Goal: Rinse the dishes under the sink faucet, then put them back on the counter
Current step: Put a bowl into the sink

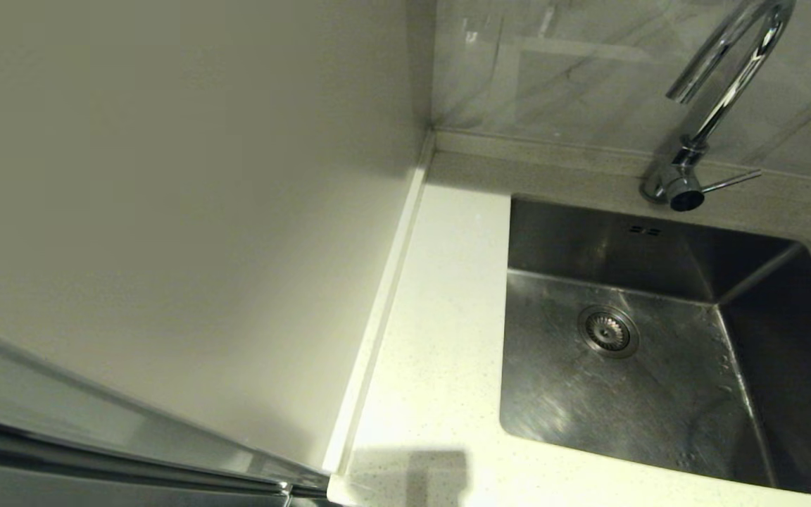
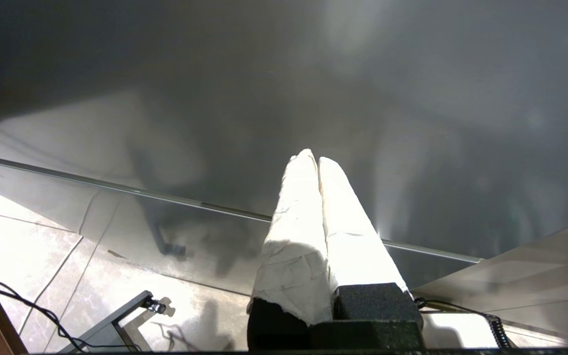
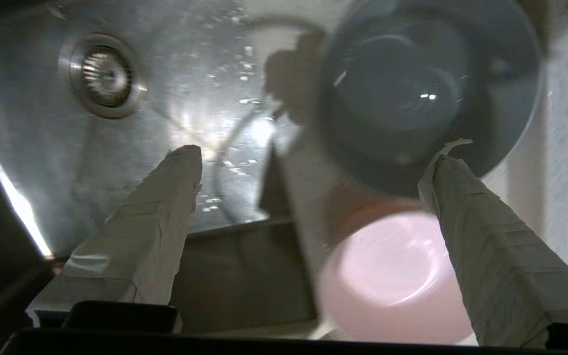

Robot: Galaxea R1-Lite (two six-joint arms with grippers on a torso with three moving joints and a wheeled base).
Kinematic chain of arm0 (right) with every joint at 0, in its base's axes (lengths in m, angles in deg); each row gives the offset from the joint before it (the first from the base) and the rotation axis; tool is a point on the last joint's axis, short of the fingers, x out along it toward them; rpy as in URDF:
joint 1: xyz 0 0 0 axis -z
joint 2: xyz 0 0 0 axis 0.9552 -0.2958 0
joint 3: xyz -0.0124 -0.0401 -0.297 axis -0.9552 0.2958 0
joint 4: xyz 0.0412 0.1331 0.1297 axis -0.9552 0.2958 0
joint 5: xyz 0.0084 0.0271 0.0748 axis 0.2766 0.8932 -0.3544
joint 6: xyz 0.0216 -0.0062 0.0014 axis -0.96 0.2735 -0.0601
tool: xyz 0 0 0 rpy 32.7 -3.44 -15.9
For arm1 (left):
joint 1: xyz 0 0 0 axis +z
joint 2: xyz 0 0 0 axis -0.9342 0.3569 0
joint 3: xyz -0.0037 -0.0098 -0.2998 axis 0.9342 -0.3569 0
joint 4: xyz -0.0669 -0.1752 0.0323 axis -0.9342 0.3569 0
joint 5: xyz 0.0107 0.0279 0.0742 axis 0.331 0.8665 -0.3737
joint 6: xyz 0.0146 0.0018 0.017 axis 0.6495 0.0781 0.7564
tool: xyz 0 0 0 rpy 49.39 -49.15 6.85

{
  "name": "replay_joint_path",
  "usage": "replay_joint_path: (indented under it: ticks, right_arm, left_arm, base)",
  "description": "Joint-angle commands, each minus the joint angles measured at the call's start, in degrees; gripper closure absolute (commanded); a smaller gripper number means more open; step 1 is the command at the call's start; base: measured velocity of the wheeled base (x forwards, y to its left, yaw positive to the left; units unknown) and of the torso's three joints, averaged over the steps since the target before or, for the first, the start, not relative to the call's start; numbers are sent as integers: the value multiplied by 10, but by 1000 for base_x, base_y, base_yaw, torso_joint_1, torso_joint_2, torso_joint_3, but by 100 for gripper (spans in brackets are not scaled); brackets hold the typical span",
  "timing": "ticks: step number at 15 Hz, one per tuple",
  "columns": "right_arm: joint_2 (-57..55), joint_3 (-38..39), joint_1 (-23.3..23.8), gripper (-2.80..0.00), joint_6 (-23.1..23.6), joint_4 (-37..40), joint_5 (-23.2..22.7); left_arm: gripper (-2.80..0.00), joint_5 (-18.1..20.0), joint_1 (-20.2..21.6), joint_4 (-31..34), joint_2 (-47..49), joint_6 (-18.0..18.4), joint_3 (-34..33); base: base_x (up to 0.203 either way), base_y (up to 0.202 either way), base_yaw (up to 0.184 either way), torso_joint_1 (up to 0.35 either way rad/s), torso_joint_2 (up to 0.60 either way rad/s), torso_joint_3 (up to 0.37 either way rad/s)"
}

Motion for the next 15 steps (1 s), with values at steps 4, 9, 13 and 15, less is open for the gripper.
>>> replay_joint_path:
  ticks: [4,9,13,15]
  right_arm:
    - [-80,-11,14,-280,77,4,1]
    - [-27,49,13,-280,137,4,2]
    - [-4,94,-3,-280,171,-1,18]
    - [-8,94,-15,-280,180,-3,16]
  left_arm:
    - [0,0,0,0,-2,0,0]
    - [0,0,0,0,-2,0,0]
    - [0,0,0,0,-2,0,0]
    - [0,0,0,0,-2,0,0]
  base:
    - [0,0,0,0,0,0]
    - [0,0,0,0,0,0]
    - [0,0,0,0,0,0]
    - [0,0,0,0,0,0]
